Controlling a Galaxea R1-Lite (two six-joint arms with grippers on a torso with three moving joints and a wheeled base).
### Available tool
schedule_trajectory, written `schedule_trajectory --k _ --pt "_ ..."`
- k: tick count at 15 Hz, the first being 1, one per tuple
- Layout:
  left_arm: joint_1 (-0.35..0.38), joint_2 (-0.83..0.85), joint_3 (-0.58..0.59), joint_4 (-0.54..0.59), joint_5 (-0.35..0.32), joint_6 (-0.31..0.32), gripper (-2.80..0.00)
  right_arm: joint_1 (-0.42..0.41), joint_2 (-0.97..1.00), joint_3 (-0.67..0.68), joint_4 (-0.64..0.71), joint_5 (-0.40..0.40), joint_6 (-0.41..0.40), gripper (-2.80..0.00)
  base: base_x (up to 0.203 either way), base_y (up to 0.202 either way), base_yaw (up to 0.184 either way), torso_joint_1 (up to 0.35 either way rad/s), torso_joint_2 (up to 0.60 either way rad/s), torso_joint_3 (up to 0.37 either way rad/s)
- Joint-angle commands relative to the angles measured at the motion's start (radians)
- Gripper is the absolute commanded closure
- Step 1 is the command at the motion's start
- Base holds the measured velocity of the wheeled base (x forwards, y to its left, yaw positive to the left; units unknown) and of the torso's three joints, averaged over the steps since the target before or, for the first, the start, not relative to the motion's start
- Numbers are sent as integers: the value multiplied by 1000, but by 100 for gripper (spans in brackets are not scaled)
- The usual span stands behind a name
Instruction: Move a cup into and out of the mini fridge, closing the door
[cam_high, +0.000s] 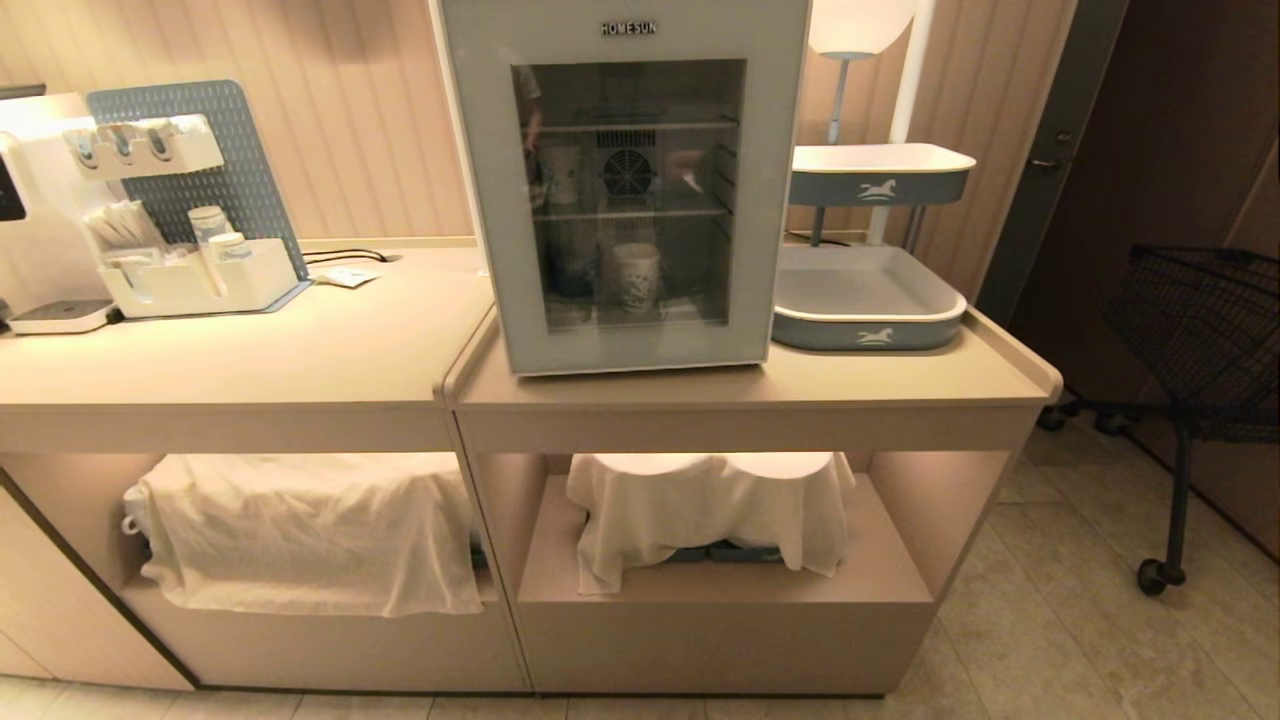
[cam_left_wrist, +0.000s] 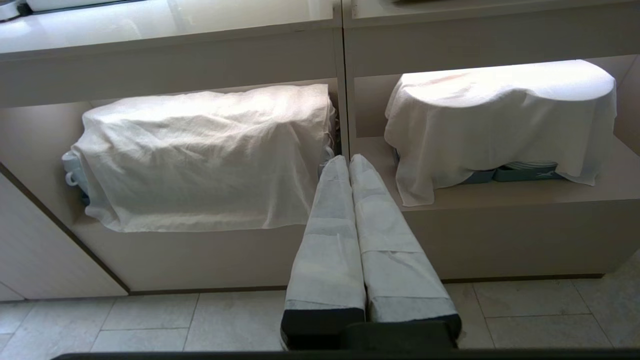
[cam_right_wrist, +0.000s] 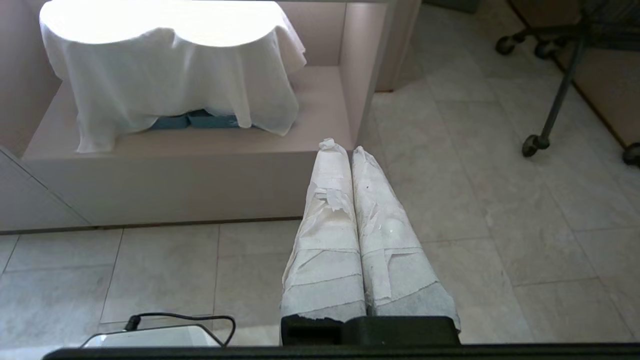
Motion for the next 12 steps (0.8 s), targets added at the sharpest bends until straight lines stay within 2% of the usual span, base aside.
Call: schedule_trajectory --k 1,3,5,12 --pt "0 0 0 0 0 0 0 37 -5 16 -36 3 -5 0 0 0 0 0 0 0" --pt "0 0 0 0 0 0 0 101 -32 22 -34 3 14 0 0 0 0 0 0 0" --pt "0 0 0 0 0 1 0 126 -93 22 4 -2 39 0 0 0 0 0 0 0" --pt "0 0 0 0 0 0 0 144 -217 22 11 -1 39 0 0 0 0 0 0 0"
